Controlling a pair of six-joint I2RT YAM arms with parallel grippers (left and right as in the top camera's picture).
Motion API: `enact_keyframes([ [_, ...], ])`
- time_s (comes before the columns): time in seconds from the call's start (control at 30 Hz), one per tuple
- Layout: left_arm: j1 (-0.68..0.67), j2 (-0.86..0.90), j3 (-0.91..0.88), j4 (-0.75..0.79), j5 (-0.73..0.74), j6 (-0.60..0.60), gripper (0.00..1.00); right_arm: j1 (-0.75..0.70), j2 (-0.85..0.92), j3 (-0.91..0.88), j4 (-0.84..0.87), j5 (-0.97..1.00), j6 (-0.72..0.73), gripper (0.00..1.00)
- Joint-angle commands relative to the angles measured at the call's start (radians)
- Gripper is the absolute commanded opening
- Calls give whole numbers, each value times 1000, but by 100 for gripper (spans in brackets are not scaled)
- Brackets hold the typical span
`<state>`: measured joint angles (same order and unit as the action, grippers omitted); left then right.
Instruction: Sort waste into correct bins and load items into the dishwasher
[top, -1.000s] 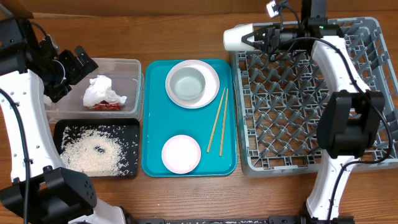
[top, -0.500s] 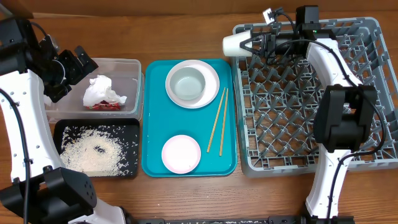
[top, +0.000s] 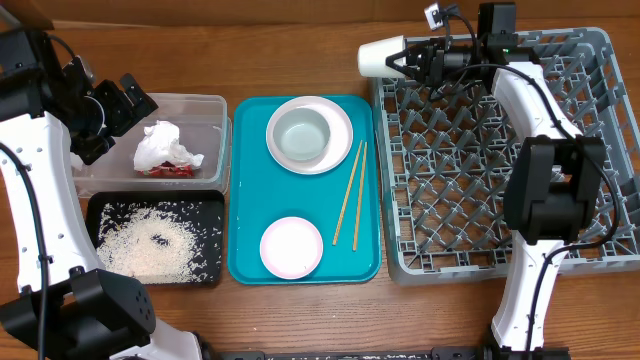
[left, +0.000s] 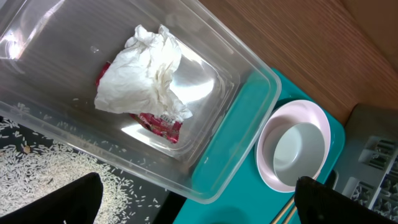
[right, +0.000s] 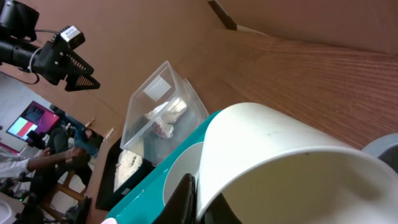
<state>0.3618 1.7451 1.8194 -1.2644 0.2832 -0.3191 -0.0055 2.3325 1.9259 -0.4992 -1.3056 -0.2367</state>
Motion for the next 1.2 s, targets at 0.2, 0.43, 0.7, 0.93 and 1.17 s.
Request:
enact_keyframes([
  [0.2,-2,-13,18,2,-6,-10,100,6,55,11,58,-58,1,4],
  [0.43,-2,-13,18,2,-6,-10,100,19,55,11,129,-93,2,4],
  [0.7,-2,-13,18,2,-6,-10,100,19,57,11,126,-31,1,4],
  [0.93,-2,-13,18,2,-6,-10,100,19,85,11,132,-22,2,5],
  [1.17,-2,-13,18,2,-6,-10,100,14,105,11,131,-20,64,6],
])
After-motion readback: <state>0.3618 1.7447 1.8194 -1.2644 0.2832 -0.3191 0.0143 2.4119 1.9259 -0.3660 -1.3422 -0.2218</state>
